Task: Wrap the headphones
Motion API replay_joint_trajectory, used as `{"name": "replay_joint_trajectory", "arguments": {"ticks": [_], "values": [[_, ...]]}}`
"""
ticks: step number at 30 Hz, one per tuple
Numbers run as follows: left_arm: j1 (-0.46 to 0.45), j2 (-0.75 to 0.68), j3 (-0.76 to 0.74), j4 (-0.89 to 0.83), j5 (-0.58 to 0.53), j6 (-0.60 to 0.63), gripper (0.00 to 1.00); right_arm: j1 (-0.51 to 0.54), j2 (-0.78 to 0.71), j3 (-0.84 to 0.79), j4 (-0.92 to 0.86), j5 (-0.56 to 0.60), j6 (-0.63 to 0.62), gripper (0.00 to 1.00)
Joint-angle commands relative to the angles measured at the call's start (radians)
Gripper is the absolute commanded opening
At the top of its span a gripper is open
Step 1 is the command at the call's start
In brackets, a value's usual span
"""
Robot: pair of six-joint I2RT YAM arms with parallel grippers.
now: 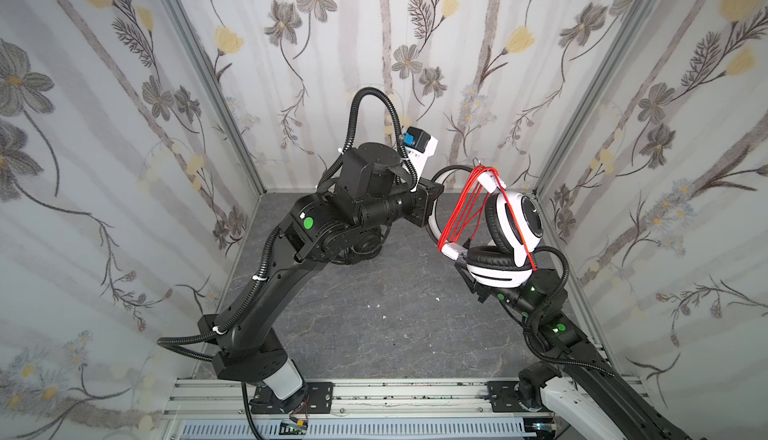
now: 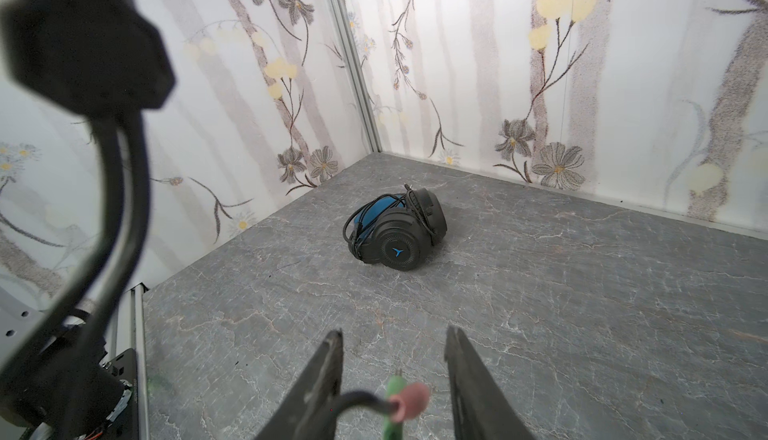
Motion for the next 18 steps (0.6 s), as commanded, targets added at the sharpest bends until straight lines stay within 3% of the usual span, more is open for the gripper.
{"name": "replay_joint_trajectory", "arguments": {"ticks": [1,10,18], "values": [[0.0,-0.007,0.002,0.109,0.025,-0.032,0.0,0.002,0.008,0.008,0.035,0.01,0.0,0.41],[0.0,-0.015,-0.023,0.128,0.034,-0.04,0.0,0.007,0.039,0.021,0.056,0.007,-0.005,0.32],[0.004,-0.027,-0.041,0.147,0.01,-0.053,0.0,0.016,0.041,0.015,0.043,0.007,-0.016,0.07]]}}
